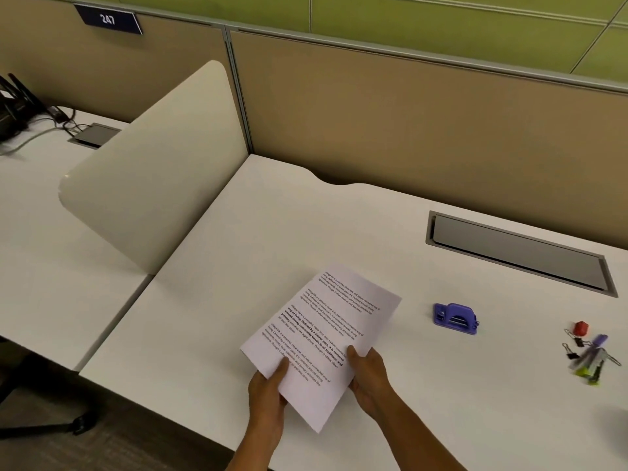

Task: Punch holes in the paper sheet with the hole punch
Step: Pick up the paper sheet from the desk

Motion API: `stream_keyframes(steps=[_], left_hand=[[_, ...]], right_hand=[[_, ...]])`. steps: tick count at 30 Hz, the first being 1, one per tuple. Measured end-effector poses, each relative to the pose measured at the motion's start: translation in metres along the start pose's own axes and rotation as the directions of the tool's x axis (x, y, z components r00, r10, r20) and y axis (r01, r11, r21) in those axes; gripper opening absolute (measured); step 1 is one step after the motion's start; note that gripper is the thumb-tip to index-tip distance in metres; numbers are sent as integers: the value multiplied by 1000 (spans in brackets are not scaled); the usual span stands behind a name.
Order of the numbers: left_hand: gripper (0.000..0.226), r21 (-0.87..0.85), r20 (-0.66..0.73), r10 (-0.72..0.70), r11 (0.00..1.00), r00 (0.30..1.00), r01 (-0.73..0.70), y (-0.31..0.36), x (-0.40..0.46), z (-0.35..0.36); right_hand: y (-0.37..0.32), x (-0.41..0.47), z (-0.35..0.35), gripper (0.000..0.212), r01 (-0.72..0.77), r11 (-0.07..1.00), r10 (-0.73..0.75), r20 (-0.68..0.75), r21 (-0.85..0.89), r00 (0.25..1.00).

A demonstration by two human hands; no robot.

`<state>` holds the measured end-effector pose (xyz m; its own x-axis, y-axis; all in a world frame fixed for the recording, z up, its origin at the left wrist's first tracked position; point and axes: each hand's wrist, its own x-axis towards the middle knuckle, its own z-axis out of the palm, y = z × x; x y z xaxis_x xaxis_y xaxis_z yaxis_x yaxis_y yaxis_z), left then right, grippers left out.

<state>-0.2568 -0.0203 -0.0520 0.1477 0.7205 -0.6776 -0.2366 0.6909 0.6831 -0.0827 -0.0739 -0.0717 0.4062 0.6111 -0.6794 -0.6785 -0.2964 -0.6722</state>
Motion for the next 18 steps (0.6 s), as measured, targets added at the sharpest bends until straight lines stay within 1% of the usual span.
stream_keyframes(steps=[3,5,7,9,12,14,16,17,18], left_hand=[[51,9,94,-130,992,987,129,15,7,-25],[67,45,145,-232,973,962,228,35,17,-41],[82,111,199,-264,963,944,246,56,32,-53],[87,204,227,-259,955,939,214,74,51,-52],[76,383,250,-274,909,929,165,87,69,-30],[66,490,300,-316,861,900,139,88,75,-13],[55,536,365,-351,836,862,113,84,75,2],[48,544,386,-344,834,856,90,82,75,7],[42,558,388,-318,828,865,55,80,76,11]], right_hand=[[-5,1,-13,34,-5,1000,5,22,-31,1000],[-11,2,-20,35,-16,999,18,41,-51,999],[-16,3,-25,36,-39,996,45,73,-76,996],[-20,3,-28,36,-62,993,73,109,-97,991],[-24,2,-29,33,-83,989,103,162,-126,981],[-26,1,-26,33,-89,984,117,182,-155,976],[-27,0,-23,32,-90,978,126,194,-187,973],[-28,-1,-22,31,-89,975,129,197,-203,972],[-28,-2,-21,30,-87,973,131,197,-215,972]])
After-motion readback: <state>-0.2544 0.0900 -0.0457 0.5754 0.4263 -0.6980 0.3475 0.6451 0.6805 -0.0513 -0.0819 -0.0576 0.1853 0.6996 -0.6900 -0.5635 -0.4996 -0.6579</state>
